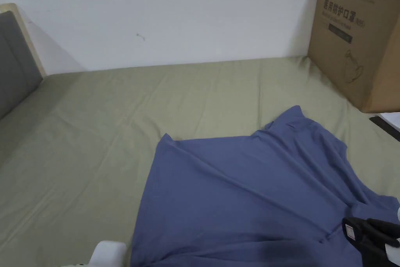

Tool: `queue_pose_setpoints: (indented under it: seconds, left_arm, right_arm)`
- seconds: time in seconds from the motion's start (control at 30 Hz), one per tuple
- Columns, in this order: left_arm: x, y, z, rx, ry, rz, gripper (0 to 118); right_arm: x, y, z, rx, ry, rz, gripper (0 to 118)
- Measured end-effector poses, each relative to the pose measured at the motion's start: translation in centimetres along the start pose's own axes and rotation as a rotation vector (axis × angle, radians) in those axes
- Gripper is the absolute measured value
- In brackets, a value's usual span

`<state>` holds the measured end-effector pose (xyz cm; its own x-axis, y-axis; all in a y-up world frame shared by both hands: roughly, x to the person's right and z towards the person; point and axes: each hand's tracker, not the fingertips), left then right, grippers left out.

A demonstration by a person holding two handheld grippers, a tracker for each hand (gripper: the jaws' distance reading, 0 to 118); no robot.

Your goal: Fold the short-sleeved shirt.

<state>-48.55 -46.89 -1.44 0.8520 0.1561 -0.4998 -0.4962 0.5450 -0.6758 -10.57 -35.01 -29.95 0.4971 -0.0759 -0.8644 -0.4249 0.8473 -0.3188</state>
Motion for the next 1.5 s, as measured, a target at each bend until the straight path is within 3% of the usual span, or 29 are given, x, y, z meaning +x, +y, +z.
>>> queue_pose_setpoints:
  seconds: [0.07, 0.17, 0.3, 0.37, 0.4, 0.43, 0.47, 0.53, 0.63, 0.73, 0.83, 0.93, 0.97, 1.03, 1.07, 1.17, 1.33, 1.5]
  left_arm:
    - [1.7, -0.6, -0.1, 0.026, 0.101, -0.071, 1]
    - [2.1, -1.1, 0.5, 0.03, 0.046, -0.083, 0]
    - [3.2, -1.3, 3.1, 0.168, 0.077, -0.061, 0]
    - [3.4, -1.3, 4.0, 0.217, 0.06, -0.036, 0]
    - [3.5, -1.4, 4.2, 0.234, 0.072, -0.037, 0]
    - [4.5, -1.3, 5.0, 0.244, 0.083, -0.043, 0]
    - [4.8, -1.4, 5.2, 0.256, 0.097, -0.051, 0]
    - [5.0, -1.5, 5.4, 0.278, 0.113, -0.065, 1]
    - [6.1, -1.3, 6.0, 0.289, 0.111, -0.068, 0]
    - [6.6, -1.1, 6.0, 0.275, 0.111, -0.062, 0]
    - [6.9, -1.3, 5.9, 0.258, 0.147, -0.064, 0]
    - [7.0, -1.7, 6.1, 0.245, 0.142, -0.041, 0]
    - [6.9, -1.7, 6.3, 0.245, 0.14, -0.039, 0]
    - [7.2, -2.0, 6.5, 0.246, 0.144, -0.048, 0]
    - [7.4, -2.2, 6.7, 0.24, 0.145, -0.059, 0]
    - [7.7, -2.3, 7.5, 0.244, 0.156, -0.092, 0]
    - [8.0, -2.4, 9.5, 0.257, 0.169, -0.116, 0]
    - [7.6, 0.3, 11.0, 0.271, 0.175, -0.105, 0]
  right_arm:
    - [0.6, -0.2, -0.2, -0.028, -0.004, -0.025, 0]
    - [2.5, 0.1, 0.3, -0.033, -0.049, -0.03, 0]
    - [8.3, 0.5, 1.1, -0.038, -0.09, -0.151, 0]
    - [11.8, -0.4, 0.4, -0.101, -0.156, -0.178, 2]
    - [12.9, -0.9, -0.1, -0.151, -0.193, -0.206, 21]
    - [14.1, -1.4, -0.6, -0.197, -0.205, -0.24, 61]
    - [15.5, -2.2, -1.3, -0.258, -0.2, -0.284, 116]
    - [17.6, -4.2, -2.8, -0.294, -0.172, -0.361, 109]
    - [19.2, -6.7, -5.6, -0.397, -0.261, -0.393, 108]
    - [19.3, -7.6, -7.6, -0.476, -0.24, -0.335, 102]
    - [18.2, -7.8, -8.7, -0.539, -0.247, -0.208, 75]
    - [17.2, -7.9, -8.7, -0.547, -0.257, -0.091, 61]
    - [16.9, -7.9, -8.7, -0.533, -0.252, -0.07, 41]
    - [16.4, -7.9, -8.5, -0.5, -0.258, -0.06, 13]
    - [16.0, -7.4, -7.8, -0.484, -0.261, -0.054, 7]
    - [16.0, -7.4, -6.5, -0.426, -0.284, -0.048, 7]
    - [15.8, -6.1, -1.9, -0.357, -0.274, -0.12, 7]
    - [14.8, -2.6, 1.0, -0.328, -0.254, -0.134, 7]
